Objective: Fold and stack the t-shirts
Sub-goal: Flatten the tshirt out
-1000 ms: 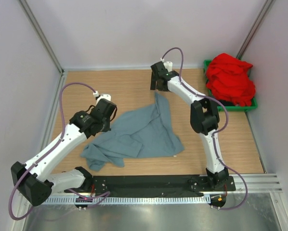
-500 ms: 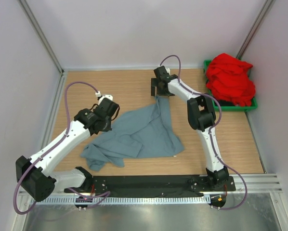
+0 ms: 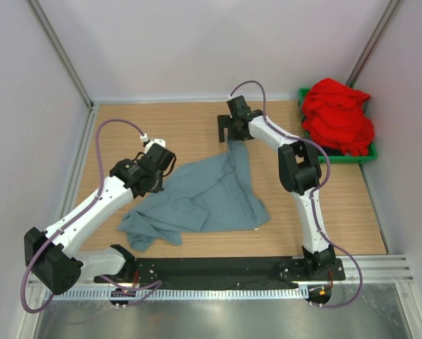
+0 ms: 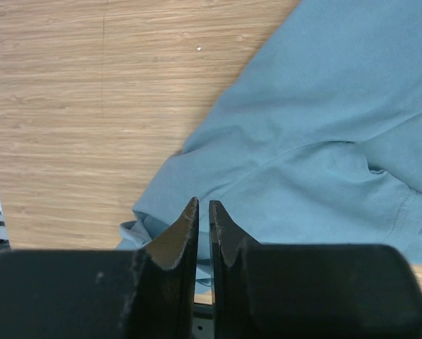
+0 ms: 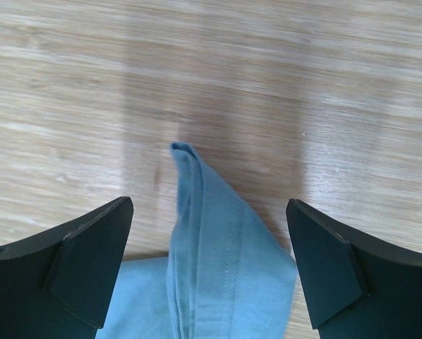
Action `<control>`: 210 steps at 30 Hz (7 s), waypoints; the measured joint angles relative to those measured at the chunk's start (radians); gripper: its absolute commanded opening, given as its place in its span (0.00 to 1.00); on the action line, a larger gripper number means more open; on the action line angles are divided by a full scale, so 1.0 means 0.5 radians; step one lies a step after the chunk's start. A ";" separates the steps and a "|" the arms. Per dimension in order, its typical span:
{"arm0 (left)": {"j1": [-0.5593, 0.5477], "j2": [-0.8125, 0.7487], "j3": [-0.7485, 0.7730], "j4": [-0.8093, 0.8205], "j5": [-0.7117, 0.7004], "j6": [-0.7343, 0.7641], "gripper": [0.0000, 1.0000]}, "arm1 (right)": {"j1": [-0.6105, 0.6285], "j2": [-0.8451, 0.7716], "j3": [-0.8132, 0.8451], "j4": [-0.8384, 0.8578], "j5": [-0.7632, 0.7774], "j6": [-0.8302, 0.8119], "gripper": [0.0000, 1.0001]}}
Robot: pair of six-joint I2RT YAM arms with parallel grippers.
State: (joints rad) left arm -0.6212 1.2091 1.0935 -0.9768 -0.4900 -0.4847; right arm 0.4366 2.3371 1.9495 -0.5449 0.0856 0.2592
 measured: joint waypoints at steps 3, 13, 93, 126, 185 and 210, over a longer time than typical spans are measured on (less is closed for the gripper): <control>0.000 0.000 0.000 0.000 -0.001 0.000 0.11 | 0.000 0.000 0.025 -0.018 -0.059 -0.044 0.95; 0.000 0.002 0.000 0.000 -0.002 0.000 0.11 | 0.000 0.069 0.217 -0.098 -0.093 -0.137 0.82; -0.977 1.096 0.050 0.450 0.269 -0.919 0.59 | -0.266 -2.042 -2.008 -0.017 0.269 0.324 0.01; -1.061 0.568 0.788 -0.389 -0.237 -0.851 0.00 | -0.275 -2.311 -1.831 -0.290 0.143 0.327 0.01; 1.001 1.125 1.817 0.199 1.006 0.138 1.00 | -0.439 -1.631 -0.735 -0.240 0.420 0.291 1.00; 0.671 0.698 0.117 0.473 0.720 -0.352 0.93 | -0.405 -1.134 -1.497 0.346 -0.434 0.322 1.00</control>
State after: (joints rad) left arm -0.2859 1.5581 1.1522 -0.7403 -0.1299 -0.6609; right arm 0.2340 1.7702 1.2011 -0.3721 -0.1314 0.4202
